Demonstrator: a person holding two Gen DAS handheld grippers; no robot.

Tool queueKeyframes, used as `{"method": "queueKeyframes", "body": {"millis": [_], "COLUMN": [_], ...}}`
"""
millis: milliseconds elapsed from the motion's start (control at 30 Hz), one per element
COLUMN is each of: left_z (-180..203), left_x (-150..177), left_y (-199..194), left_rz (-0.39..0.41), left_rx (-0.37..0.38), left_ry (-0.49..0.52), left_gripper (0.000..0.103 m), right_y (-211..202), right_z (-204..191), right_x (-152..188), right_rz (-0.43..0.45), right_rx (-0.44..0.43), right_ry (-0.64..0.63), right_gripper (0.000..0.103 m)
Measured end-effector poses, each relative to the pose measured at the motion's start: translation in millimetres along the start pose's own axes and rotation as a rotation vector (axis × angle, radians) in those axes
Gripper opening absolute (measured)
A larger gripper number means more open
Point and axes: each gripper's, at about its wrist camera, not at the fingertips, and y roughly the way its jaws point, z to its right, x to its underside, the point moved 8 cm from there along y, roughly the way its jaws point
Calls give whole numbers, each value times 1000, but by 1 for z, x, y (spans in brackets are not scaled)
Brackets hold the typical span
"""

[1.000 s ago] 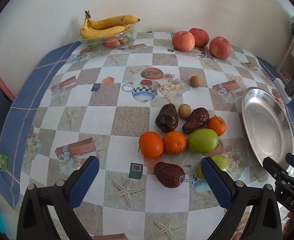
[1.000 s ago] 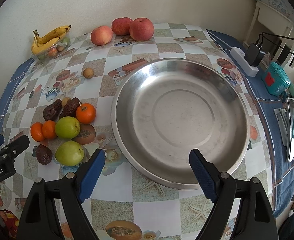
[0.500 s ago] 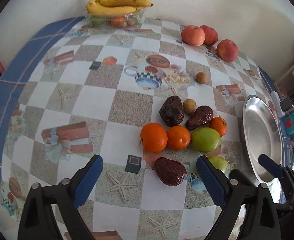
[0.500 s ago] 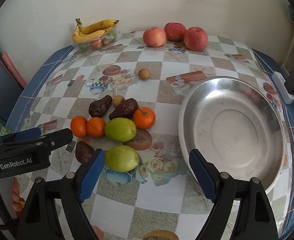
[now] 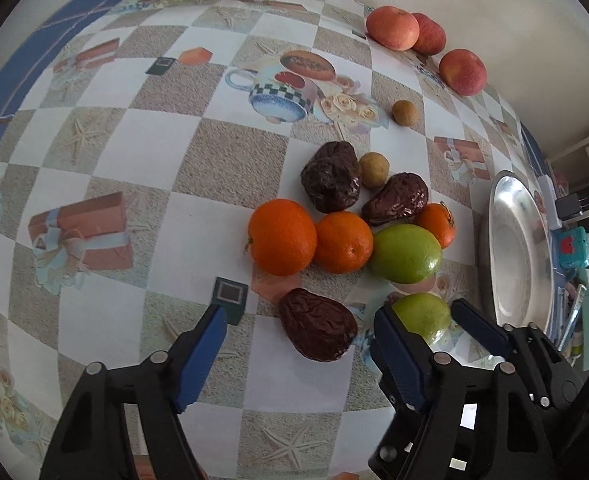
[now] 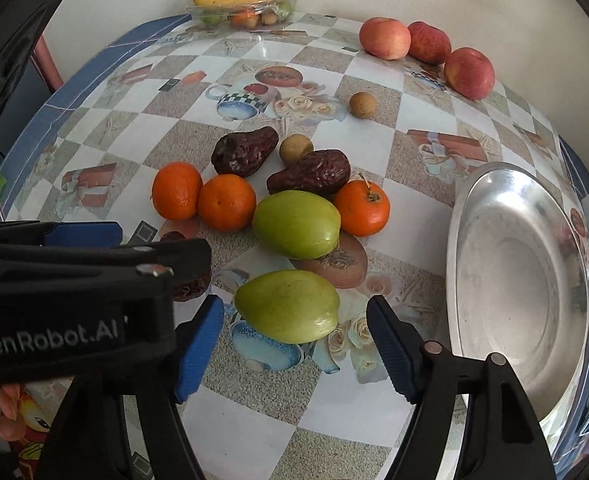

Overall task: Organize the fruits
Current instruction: 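Grasp a dark red date with the left tool while the right tool grasps a green pear, then carry the date and pear into the steel bowl and open both tools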

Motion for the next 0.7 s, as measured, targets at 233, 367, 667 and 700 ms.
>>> {"method": "queueKeyframes", "body": {"millis": [233, 367, 667, 700], "left_z": [1, 1, -6, -6], "left_x": [5, 5, 2, 0], "left_y": [6, 5, -15, -18], "left_rz": [-45, -40, 27, 40], "left_rx": [48, 72, 94, 97], "left_ry": [-34, -55, -63, -62], "left_gripper": [52, 44, 44, 44], "right_y": [2, 1, -7, -10], "right_z": [0, -3, 7, 9], "right_x": [-1, -2, -2, -3], "right_rz": [2, 3, 27, 39], "right_rx": [-10, -18, -56, -60], "right_ry": [6, -3, 56, 67], "right_gripper": [63, 56, 56, 56]}}
